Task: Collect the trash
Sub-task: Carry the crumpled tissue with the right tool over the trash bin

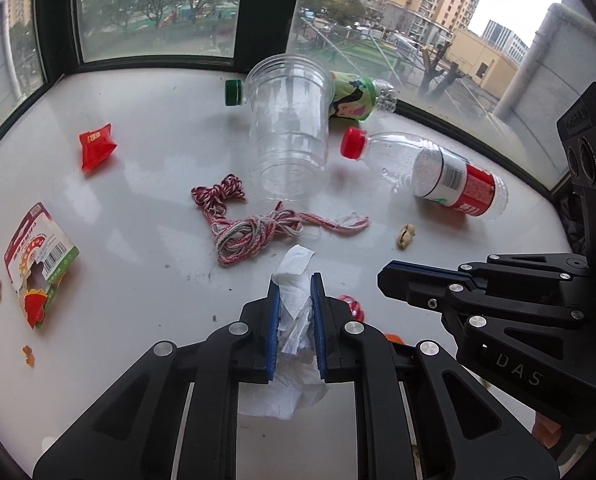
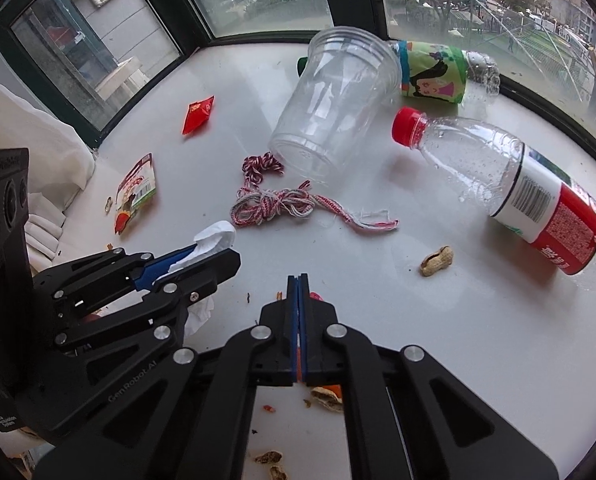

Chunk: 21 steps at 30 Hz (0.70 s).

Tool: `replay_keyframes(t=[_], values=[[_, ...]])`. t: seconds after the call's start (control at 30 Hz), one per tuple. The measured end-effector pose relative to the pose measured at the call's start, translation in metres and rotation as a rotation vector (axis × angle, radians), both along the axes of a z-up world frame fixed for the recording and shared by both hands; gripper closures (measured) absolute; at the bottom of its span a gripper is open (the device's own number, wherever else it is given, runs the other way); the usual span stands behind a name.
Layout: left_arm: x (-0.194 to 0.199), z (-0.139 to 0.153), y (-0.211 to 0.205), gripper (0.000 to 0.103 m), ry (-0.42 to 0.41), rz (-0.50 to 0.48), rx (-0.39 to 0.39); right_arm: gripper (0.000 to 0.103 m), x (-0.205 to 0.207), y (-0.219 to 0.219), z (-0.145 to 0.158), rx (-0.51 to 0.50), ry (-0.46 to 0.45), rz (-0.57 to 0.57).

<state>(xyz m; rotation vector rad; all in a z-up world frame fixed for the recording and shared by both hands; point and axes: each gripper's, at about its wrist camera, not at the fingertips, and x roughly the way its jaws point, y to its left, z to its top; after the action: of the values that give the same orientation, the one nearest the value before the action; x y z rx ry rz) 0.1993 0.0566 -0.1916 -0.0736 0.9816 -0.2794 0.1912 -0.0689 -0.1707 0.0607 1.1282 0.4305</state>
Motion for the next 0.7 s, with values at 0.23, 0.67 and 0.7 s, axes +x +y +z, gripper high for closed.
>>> replay_keyframes(t=[0.23, 0.67, 0.7], values=[[-0.040, 0.041, -0.016, 0.090, -0.048, -0.039, -0.025, 0.100, -0.044, -0.001, 0.046, 0.011, -0.077, -0.008], [-0.139, 0.111, -0.018, 0.090, -0.157, -0.032, -0.035, 0.100, -0.143, -0.002, 0.116, 0.004, -0.216, 0.045], [-0.147, 0.115, -0.016, 0.090, -0.164, -0.021, -0.036, 0.100, -0.151, 0.000, 0.119, 0.006, -0.223, 0.060]])
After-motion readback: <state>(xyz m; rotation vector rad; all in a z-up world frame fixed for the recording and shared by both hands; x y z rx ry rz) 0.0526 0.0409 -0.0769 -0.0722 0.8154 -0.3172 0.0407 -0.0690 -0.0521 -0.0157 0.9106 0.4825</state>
